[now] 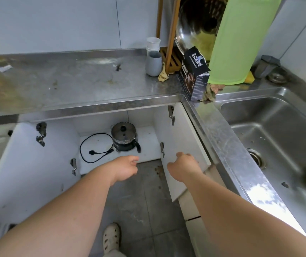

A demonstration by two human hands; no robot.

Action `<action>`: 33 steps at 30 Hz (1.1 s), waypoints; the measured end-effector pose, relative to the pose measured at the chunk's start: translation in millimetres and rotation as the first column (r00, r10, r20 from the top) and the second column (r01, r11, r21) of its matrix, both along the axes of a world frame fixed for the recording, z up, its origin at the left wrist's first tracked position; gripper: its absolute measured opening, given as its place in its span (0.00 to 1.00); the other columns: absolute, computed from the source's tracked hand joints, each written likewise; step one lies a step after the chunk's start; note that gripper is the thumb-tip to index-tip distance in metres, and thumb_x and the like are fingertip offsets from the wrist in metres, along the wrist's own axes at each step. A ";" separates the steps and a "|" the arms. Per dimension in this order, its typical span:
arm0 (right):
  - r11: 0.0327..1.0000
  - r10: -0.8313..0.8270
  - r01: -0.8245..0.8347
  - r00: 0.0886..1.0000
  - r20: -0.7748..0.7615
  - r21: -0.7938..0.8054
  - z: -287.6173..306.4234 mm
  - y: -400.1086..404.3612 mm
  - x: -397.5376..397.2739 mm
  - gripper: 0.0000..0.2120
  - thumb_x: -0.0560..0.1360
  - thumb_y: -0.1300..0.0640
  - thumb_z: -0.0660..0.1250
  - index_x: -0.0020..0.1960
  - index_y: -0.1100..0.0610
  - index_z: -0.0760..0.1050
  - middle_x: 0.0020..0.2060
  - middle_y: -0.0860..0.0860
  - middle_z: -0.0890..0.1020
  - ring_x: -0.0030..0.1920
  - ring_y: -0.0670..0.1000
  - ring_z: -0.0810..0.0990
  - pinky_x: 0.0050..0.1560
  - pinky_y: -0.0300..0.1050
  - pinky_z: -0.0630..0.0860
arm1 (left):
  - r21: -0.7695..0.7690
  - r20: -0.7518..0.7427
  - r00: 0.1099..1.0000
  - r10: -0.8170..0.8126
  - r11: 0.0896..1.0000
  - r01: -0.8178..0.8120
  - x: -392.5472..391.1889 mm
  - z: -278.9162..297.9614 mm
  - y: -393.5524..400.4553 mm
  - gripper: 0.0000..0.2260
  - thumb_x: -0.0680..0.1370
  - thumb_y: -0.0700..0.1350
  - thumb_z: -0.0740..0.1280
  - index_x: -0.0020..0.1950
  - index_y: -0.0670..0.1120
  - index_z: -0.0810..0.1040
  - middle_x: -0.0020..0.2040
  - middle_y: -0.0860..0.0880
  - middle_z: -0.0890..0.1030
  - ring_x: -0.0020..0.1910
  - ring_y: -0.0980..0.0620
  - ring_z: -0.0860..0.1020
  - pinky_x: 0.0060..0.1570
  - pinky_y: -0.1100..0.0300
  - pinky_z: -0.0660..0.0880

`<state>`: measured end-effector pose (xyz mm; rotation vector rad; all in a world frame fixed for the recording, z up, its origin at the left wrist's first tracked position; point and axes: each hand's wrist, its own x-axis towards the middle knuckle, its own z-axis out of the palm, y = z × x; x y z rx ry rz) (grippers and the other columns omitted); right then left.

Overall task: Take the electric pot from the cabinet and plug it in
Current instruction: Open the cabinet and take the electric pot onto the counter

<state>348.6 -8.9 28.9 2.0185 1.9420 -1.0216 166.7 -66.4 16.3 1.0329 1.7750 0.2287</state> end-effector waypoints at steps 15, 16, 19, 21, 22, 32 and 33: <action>0.976 0.145 -0.162 0.982 -0.120 -0.145 -50.4 44.4 -160.9 0.24 0.78 0.53 0.58 0.73 0.55 0.63 0.68 0.56 0.71 0.58 0.55 0.77 0.54 0.44 0.74 | 0.010 -0.067 0.966 0.251 0.968 -0.251 -168.4 -65.7 5.9 0.23 0.77 0.43 0.57 0.73 0.51 0.66 0.74 0.49 0.66 0.69 0.49 0.68 0.66 0.58 0.67; 0.975 0.153 -0.169 0.981 -0.118 -0.142 -63.2 54.2 -174.1 0.24 0.78 0.53 0.57 0.73 0.55 0.64 0.67 0.55 0.72 0.55 0.54 0.77 0.51 0.43 0.73 | 0.002 -0.086 0.968 0.236 0.972 -0.236 -181.0 -75.9 15.8 0.23 0.78 0.43 0.56 0.73 0.51 0.66 0.74 0.48 0.66 0.69 0.48 0.68 0.64 0.60 0.68; 0.988 0.071 -0.093 0.983 -0.169 -0.122 -86.1 72.4 -193.2 0.24 0.77 0.53 0.60 0.72 0.54 0.65 0.64 0.54 0.75 0.48 0.51 0.74 0.49 0.41 0.70 | 0.021 -0.106 0.963 0.247 0.969 -0.246 -200.3 -96.4 36.9 0.21 0.78 0.43 0.56 0.72 0.51 0.67 0.72 0.48 0.68 0.65 0.48 0.71 0.57 0.61 0.68; 0.991 0.043 -0.064 0.983 -0.176 -0.116 -113.6 86.5 -201.4 0.23 0.77 0.54 0.61 0.71 0.55 0.67 0.65 0.54 0.75 0.51 0.49 0.73 0.54 0.41 0.69 | 0.017 -0.108 0.963 0.248 0.969 -0.247 -209.9 -120.8 51.3 0.21 0.79 0.43 0.56 0.72 0.50 0.67 0.71 0.48 0.69 0.67 0.47 0.69 0.57 0.62 0.66; 0.991 0.033 -0.054 0.984 -0.175 -0.119 -126.3 91.2 -202.5 0.22 0.77 0.54 0.61 0.71 0.55 0.68 0.66 0.54 0.75 0.55 0.49 0.74 0.57 0.42 0.69 | 0.001 -0.105 0.964 0.244 0.969 -0.246 -212.1 -132.4 55.2 0.21 0.79 0.43 0.57 0.72 0.49 0.67 0.71 0.49 0.70 0.68 0.47 0.68 0.58 0.63 0.66; 0.961 0.177 -0.175 0.984 -0.008 -0.216 -264.2 139.0 -197.1 0.16 0.80 0.60 0.54 0.63 0.65 0.71 0.62 0.62 0.74 0.62 0.60 0.73 0.60 0.50 0.72 | -0.104 -0.147 0.958 0.247 0.959 -0.264 -198.6 -271.7 92.0 0.18 0.78 0.44 0.60 0.68 0.46 0.73 0.64 0.47 0.77 0.62 0.46 0.76 0.49 0.64 0.70; 0.960 0.207 -0.204 0.978 -0.004 -0.191 -278.5 142.4 -196.1 0.16 0.80 0.61 0.55 0.64 0.66 0.70 0.63 0.62 0.73 0.63 0.60 0.72 0.61 0.51 0.71 | -0.103 -0.153 0.960 0.236 0.962 -0.253 -195.6 -287.1 97.4 0.17 0.78 0.44 0.60 0.65 0.46 0.75 0.61 0.46 0.79 0.60 0.45 0.77 0.45 0.63 0.70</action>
